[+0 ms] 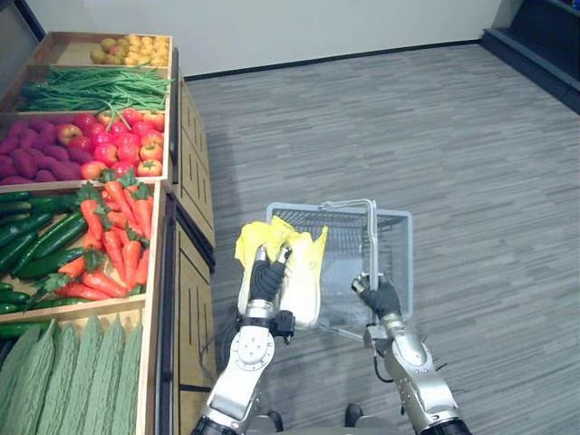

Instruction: Pick vegetable in the basket

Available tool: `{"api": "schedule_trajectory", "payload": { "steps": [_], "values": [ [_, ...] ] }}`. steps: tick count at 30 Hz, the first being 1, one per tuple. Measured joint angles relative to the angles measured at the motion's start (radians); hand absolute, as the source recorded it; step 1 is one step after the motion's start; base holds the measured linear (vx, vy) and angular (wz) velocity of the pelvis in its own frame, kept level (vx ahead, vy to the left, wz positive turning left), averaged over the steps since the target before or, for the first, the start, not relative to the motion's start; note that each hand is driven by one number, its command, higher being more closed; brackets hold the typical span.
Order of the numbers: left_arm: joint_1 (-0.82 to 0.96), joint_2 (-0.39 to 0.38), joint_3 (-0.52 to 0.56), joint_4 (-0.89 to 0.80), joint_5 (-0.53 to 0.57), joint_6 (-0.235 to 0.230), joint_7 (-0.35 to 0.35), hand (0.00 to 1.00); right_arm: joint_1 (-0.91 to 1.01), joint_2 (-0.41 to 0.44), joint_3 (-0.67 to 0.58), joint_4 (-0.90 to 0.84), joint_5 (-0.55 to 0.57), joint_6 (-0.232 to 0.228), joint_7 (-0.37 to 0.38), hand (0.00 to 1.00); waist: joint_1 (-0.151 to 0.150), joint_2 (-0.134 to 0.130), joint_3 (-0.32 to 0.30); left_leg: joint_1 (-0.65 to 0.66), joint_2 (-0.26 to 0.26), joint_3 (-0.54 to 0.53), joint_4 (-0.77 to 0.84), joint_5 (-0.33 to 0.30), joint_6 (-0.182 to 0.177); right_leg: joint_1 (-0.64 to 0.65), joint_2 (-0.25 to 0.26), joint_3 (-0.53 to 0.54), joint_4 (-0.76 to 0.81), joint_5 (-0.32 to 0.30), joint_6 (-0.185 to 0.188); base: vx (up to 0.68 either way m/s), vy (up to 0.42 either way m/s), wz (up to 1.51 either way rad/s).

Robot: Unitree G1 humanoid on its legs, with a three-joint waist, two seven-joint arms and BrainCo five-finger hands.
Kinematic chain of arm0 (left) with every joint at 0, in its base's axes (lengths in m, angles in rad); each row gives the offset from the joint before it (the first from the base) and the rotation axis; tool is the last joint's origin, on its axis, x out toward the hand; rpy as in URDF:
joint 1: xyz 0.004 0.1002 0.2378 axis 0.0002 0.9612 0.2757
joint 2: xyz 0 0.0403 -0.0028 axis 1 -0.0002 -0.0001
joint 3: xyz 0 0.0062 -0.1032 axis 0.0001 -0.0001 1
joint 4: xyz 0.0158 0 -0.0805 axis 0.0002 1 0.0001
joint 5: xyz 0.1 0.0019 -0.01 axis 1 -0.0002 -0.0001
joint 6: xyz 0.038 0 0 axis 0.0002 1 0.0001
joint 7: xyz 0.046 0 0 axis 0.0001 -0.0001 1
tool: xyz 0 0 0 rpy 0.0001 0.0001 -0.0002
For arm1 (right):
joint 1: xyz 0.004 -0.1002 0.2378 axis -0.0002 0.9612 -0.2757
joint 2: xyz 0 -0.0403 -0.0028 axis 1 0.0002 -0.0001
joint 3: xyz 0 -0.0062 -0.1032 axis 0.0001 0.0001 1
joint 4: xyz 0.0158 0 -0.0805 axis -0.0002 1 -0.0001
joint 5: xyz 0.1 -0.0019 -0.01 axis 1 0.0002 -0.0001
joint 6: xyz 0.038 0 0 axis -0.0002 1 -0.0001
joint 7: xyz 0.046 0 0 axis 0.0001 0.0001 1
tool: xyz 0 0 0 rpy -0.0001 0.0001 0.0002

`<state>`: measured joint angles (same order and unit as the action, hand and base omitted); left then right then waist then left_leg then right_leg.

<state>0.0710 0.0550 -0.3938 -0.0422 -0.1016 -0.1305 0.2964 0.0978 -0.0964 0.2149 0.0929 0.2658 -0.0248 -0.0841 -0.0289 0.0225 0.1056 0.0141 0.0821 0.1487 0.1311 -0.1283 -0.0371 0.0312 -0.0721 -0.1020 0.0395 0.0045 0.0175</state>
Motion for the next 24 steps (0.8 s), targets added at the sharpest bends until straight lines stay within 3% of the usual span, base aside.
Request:
{"api": "schedule_trajectory", "payload": {
  "steps": [13, 15, 19, 24],
  "values": [
    [-0.013, 0.038, -0.092, 0.067, -0.144, 0.0, -0.124, 1.0, 0.01, -0.041, 0.129, 0.091, -0.003, 0.019, 0.066, 1.0, -0.011, -0.012, -0.045, 0.001, -0.009, -0.003, -0.065, 0.06, -0.003, -0.006, 0.0, 0.02, -0.048, 0.028, -0.01, -0.06, -0.01, -0.01],
    [-0.013, 0.048, -0.095, 0.099, -0.144, 0.001, -0.135, 1.0, 0.007, -0.041, 0.15, 0.092, -0.016, 0.034, 0.081, 1.0, -0.009, -0.021, -0.051, 0.003, -0.02, -0.001, -0.102, 0.085, -0.004, -0.013, -0.008, 0.025, -0.063, 0.01, 0.012, -0.12, -0.049, -0.02],
    [-0.015, 0.05, -0.082, 0.132, -0.136, 0.003, -0.151, 1.0, 0.002, -0.048, 0.182, 0.092, -0.035, 0.035, 0.113, 1.0, -0.01, -0.022, -0.053, 0.054, -0.016, 0.003, -0.22, 0.155, -0.02, -0.018, 0.004, 0.025, -0.062, -0.002, 0.021, -0.11, -0.063, 0.0],
    [-0.05, 0.062, -0.075, 0.176, -0.095, -0.005, -0.165, 1.0, -0.016, -0.054, 0.19, 0.092, -0.03, 0.036, 0.126, 1.0, -0.01, -0.026, -0.06, 0.059, -0.015, 0.007, -0.233, 0.168, -0.018, -0.019, 0.005, 0.03, -0.064, 0.004, 0.024, -0.05, -0.009, -0.03]
  ]
}}
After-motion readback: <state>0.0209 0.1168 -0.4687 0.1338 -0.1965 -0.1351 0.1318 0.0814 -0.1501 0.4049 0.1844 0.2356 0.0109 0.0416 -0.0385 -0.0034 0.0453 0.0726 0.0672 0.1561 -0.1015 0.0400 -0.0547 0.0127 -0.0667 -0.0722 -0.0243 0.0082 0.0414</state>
